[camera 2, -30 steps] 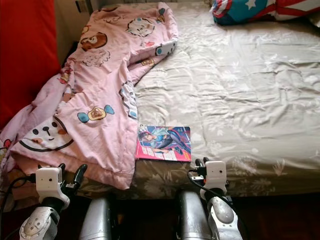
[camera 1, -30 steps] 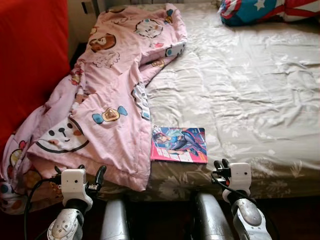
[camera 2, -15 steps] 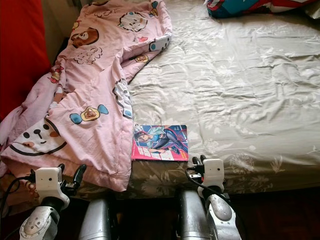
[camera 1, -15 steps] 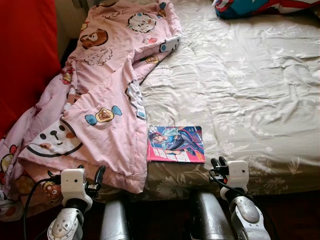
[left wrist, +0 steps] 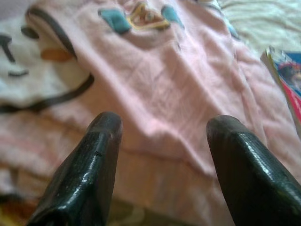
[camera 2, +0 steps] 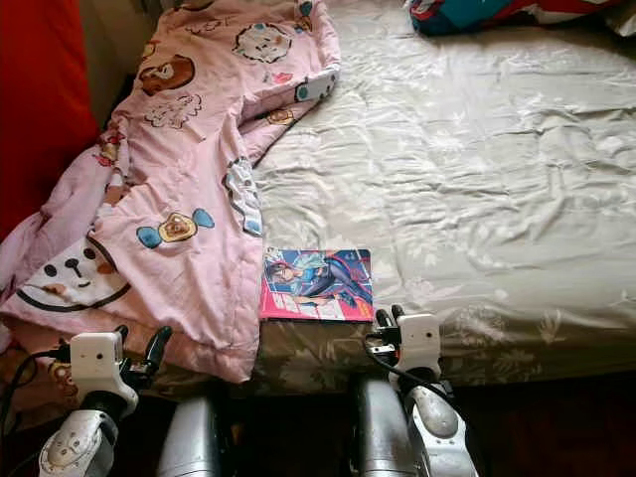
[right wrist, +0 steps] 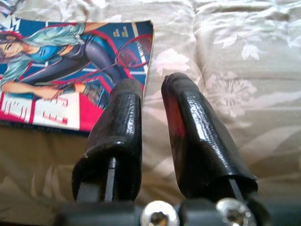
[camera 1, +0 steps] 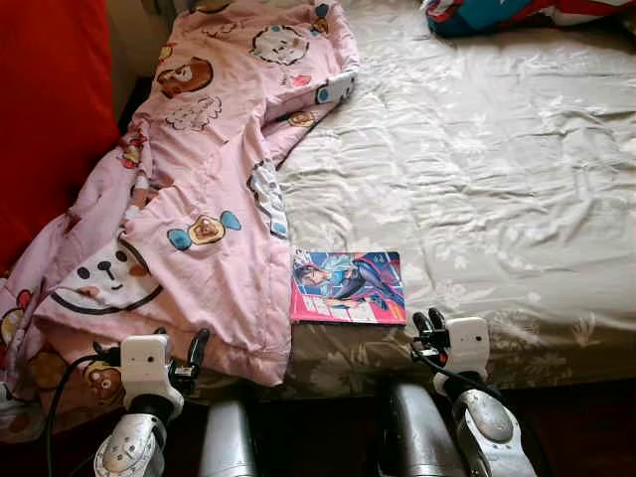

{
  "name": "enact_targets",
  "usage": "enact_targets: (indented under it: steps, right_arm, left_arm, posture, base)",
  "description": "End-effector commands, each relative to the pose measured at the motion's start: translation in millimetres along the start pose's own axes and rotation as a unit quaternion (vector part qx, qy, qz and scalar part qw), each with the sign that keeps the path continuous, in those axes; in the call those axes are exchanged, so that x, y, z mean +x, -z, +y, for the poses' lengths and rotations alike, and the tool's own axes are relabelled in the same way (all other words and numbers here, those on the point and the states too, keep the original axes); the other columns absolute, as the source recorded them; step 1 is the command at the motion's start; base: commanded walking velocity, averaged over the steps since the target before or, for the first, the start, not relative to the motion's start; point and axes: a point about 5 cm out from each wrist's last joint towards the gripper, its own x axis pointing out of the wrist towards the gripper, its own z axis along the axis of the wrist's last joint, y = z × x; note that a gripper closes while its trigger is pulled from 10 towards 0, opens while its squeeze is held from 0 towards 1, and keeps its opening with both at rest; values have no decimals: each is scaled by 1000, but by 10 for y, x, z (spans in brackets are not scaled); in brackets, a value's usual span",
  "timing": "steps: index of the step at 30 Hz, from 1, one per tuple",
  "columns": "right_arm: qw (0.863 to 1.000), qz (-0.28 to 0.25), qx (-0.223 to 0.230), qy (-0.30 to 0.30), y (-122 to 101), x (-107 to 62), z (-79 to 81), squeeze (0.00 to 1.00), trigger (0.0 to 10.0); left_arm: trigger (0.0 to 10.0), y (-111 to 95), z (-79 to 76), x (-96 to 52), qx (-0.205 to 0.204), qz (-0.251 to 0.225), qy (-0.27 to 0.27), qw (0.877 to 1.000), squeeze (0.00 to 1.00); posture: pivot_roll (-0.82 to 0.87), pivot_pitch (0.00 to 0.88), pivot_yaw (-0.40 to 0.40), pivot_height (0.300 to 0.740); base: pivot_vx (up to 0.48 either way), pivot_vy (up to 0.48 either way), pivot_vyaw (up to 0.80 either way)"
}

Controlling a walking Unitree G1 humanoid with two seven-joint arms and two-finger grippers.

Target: Clean up the room

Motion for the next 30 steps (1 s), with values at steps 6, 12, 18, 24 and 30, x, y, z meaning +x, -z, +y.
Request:
enact_targets:
  steps: [6,12,18,24,30]
  right_arm:
    - [1000,9,0,-3,43,-14,3,0,10000]
    - [1000,9,3,-15,36,10,41,0,10000]
    - [999,15,21,-29,43,43,90,0,10000]
    - [999,28,39,-20,78,86,81,0,10000]
    - [997,42,68,-3,128,148,51,1000,10000]
  left_arm:
    - [10000,22,25,-19,-2,9,-5,1000,0]
    - [10000,16,17,-10,-2,5,-3,1000,0]
    - [10000,14,16,-25,-2,5,-2,1000,0]
    - [10000,1,27,-36,0,5,-1,1000,0]
    - [10000,-6,38,-52,3,7,-2,1000,0]
  posture:
    - [28,210,25,546]
    - [31,204,23,546]
    - [36,209,27,546]
    - [45,232,41,546]
    - [68,248,53,546]
  base:
    - [322,0,0]
    - [159,0,0]
    - [0,0,0]
    - [0,0,0]
    - [0,0,0]
